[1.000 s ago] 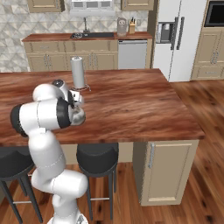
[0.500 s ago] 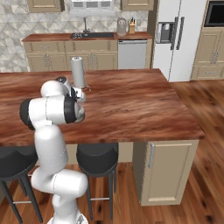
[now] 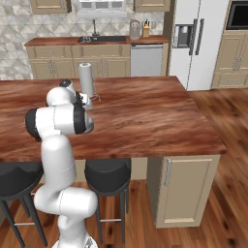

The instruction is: The kettle is done boiling. Turn off the stove, then wait for 300 timesteps before moving the kettle to the dining table.

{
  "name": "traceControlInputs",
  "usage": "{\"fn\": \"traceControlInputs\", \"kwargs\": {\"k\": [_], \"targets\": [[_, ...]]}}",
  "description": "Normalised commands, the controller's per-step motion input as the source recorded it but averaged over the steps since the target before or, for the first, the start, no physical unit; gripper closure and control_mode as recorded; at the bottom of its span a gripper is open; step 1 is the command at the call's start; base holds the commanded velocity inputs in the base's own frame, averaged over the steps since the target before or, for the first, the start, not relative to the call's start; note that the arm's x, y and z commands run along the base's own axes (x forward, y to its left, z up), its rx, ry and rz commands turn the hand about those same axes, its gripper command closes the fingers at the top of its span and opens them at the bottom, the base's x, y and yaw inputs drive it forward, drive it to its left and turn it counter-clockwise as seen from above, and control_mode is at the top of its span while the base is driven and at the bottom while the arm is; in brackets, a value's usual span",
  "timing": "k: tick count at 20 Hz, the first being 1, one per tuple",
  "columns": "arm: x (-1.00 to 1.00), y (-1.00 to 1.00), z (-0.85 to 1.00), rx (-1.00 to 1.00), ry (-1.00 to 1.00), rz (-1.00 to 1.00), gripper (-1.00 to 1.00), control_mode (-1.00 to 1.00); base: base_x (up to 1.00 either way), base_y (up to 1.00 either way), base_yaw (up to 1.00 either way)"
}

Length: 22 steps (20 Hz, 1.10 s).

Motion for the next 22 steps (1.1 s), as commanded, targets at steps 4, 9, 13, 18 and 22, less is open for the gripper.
{"fn": "traceControlInputs", "kwargs": {"k": [4,9,13,18,22], "targets": [[-0.01,0.02,-0.13,0.0,0.0,0.0,-1.0,-1.0,0.0,0.0,0.0],[-0.12,0.0,-0.11,0.0,0.0,0.0,-1.0,-1.0,0.0,0.0,0.0],[-0.13,0.0,-0.02,0.0,0.0,0.0,-1.0,-1.0,0.0,0.0,0.0],[-0.08,0.0,0.0,0.0,0.0,0.0,-1.0,-1.0,0.0,0.0,0.0],[-0.03,0.0,0.13,0.0,0.0,0.0,-1.0,-1.0,0.0,0.0,0.0]]}}
